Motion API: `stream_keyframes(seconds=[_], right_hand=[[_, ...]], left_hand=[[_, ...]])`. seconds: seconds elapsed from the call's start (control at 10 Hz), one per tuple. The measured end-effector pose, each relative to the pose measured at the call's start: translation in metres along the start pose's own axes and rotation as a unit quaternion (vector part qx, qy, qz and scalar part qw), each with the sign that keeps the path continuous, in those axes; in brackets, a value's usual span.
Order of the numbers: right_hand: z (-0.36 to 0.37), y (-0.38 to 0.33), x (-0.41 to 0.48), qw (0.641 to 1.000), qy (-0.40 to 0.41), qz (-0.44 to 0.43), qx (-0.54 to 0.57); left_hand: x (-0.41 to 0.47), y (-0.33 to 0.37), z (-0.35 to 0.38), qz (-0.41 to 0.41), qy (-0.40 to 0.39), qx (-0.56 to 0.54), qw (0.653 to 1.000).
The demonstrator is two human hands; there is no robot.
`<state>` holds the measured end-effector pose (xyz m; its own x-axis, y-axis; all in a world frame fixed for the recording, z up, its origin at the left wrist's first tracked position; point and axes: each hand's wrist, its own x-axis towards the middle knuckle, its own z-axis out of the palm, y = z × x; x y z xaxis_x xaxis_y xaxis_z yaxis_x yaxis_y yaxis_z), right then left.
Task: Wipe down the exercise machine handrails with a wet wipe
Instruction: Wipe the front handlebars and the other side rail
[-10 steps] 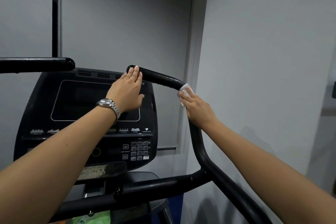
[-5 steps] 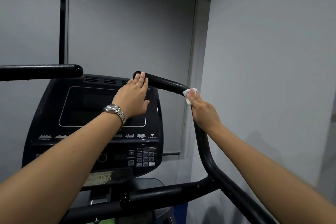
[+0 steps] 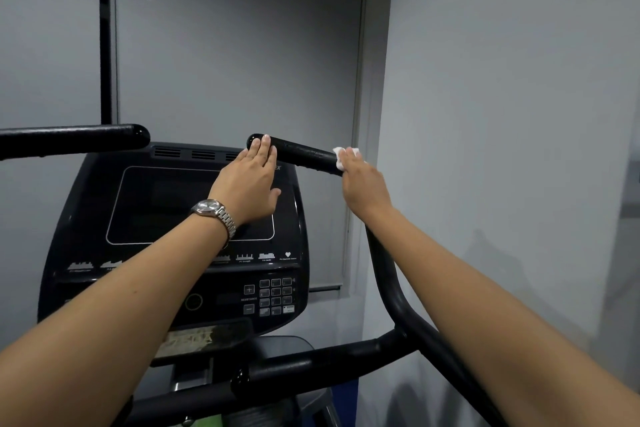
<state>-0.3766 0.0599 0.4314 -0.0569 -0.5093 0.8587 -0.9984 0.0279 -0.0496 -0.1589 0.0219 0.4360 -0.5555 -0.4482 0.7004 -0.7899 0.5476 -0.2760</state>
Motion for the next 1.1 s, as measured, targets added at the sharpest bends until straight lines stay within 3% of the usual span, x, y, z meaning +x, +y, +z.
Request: stream_keyframes(seconds=[0.2, 0.3, 0.4, 0.6, 0.7, 0.8, 0.9, 1.0, 1.1], right_hand=[[0.003, 0.003, -0.020, 0.998, 0.037, -0.052, 0.009], [-0.003, 0.015, -0.009, 0.999, 0.016, 0.044, -0.002], [-0.004, 0.007, 0.008, 0.998, -0.017, 0.057, -0.017], [-0.004, 0.002, -0.019, 0.998, 0.047, -0.019, 0.044], [-0.005, 0.001, -0.002, 0.998, 0.017, 0.056, 0.039], [-0.003, -0.023, 0.011, 0.999, -0.012, 0.014, 0.027], [-0.006, -0.033, -0.001, 0.997, 0.009, -0.033, 0.062], [-0.008, -0.020, -0.008, 0.997, 0.031, 0.012, 0.068], [-0.006, -0.022, 0.017, 0.998, -0.007, 0.054, 0.019]], left_hand=[[0.000, -0.004, -0.001, 0.008, 0.003, -0.001, 1.000], [0.000, -0.003, 0.001, 0.005, 0.004, 0.000, 1.000], [0.001, -0.003, 0.002, 0.005, 0.007, -0.002, 1.000], [0.000, -0.008, 0.001, 0.015, 0.014, -0.010, 1.000], [0.000, -0.006, 0.003, 0.016, 0.016, -0.012, 1.000], [0.000, -0.008, 0.004, 0.019, 0.015, -0.014, 1.000], [-0.001, -0.014, 0.002, 0.031, 0.015, -0.014, 0.999], [-0.002, -0.022, 0.001, 0.050, 0.008, 0.005, 0.999], [-0.002, -0.027, 0.000, 0.070, 0.001, 0.035, 0.997]])
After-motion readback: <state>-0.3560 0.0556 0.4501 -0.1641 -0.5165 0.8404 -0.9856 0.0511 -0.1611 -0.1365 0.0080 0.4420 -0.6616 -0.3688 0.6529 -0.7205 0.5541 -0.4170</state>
